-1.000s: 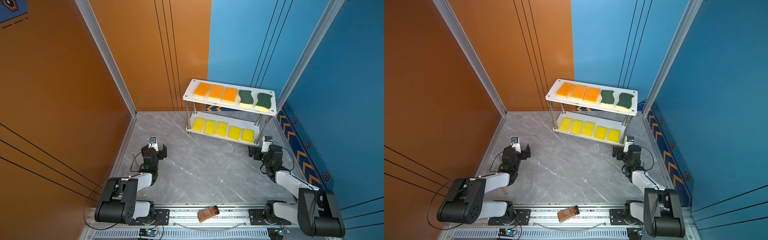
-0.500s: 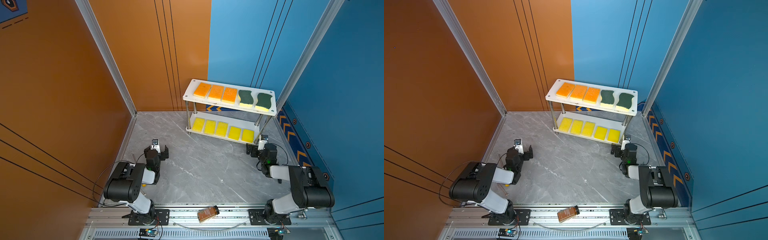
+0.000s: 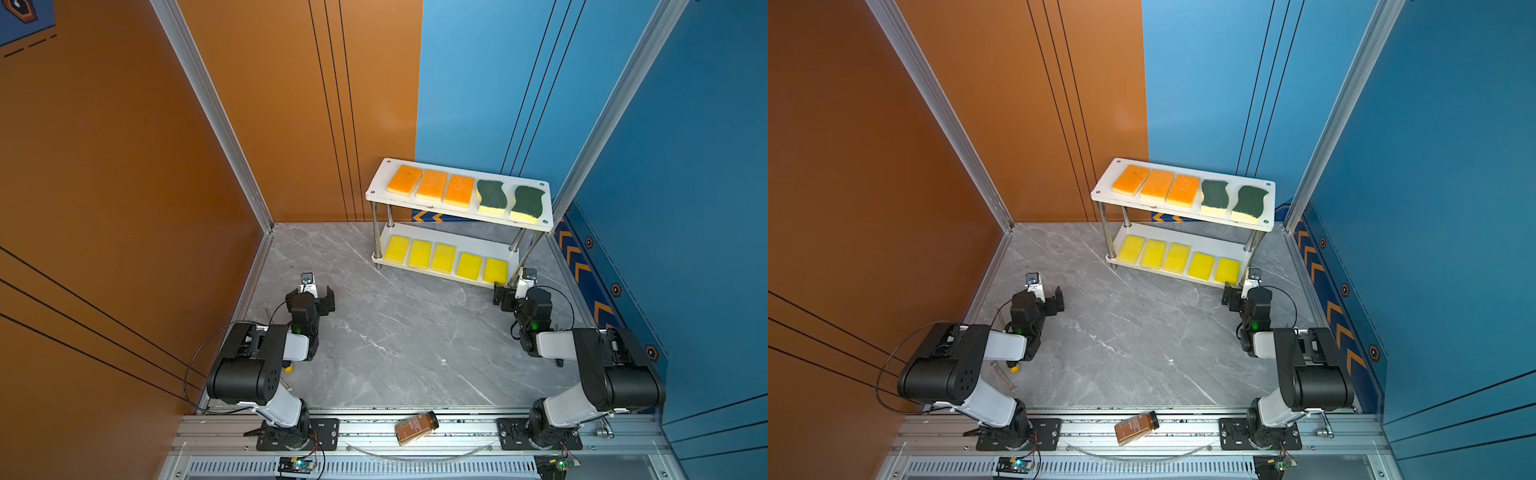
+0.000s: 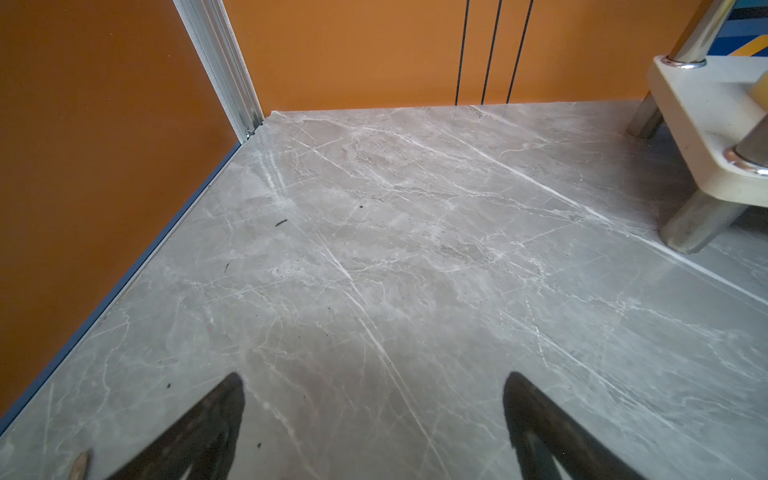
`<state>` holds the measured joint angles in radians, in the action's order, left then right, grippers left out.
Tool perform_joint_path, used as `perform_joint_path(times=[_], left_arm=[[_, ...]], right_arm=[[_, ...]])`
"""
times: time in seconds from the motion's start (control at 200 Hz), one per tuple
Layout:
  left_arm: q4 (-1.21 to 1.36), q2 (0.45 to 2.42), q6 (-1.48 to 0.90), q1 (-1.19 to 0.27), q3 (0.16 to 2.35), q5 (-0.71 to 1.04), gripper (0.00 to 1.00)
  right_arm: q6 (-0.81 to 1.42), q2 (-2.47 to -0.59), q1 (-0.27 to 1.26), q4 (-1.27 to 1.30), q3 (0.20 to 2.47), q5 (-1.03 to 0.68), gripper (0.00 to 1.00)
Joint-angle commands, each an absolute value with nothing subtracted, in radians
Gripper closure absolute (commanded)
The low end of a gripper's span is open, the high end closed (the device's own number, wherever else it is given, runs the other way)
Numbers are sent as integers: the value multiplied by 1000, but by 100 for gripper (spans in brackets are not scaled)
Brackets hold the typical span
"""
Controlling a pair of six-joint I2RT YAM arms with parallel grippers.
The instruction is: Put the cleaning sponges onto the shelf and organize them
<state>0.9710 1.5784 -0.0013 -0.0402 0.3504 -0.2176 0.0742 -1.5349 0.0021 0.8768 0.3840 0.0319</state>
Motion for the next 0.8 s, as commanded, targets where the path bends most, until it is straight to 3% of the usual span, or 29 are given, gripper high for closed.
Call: perform_joint_path(times=[0.0,0.796], left_arm=[[957,1565,-17,-36,364,-233,2],[958,1567,6,-63,366,-264,2]], right_arm=[[62,-1547,9,908,375,62,0],[63,-1548,14,913,373,73,0]])
